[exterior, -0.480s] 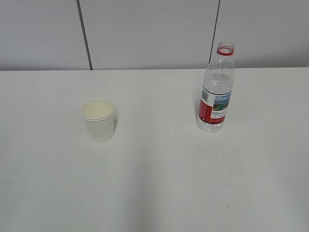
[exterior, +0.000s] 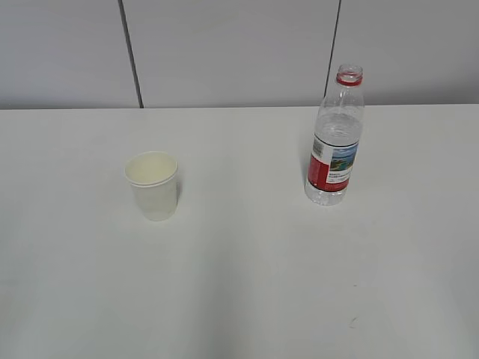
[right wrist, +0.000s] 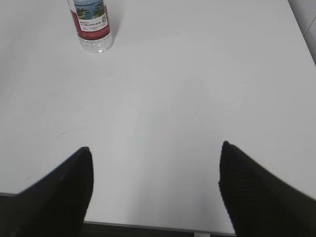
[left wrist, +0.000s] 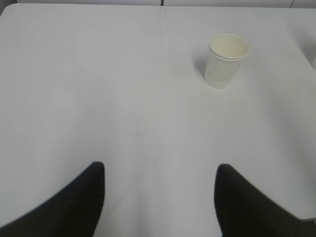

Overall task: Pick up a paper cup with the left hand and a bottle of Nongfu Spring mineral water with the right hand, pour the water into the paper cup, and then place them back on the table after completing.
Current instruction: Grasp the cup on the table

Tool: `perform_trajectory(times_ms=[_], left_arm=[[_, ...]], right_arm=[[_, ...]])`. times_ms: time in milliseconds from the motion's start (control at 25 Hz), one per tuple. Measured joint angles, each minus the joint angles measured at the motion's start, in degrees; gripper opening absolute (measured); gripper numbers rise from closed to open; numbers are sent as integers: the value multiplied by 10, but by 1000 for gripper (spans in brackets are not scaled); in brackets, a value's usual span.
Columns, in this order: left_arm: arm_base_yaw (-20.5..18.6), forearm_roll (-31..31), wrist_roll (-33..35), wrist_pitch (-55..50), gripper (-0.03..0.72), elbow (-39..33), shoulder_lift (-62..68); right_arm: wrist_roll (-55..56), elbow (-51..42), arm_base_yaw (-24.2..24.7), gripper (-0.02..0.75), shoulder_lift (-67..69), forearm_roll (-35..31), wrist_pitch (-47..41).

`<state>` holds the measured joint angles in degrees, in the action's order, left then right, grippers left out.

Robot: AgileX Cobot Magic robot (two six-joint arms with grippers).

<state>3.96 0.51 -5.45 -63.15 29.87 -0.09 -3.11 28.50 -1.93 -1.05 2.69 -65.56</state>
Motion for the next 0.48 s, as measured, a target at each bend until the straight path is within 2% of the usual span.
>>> perform_trajectory(times_ms=[480], left_arm=[[0,-5,0,0,437,0,0]], right_arm=[[0,3,0,586,0,0,2]])
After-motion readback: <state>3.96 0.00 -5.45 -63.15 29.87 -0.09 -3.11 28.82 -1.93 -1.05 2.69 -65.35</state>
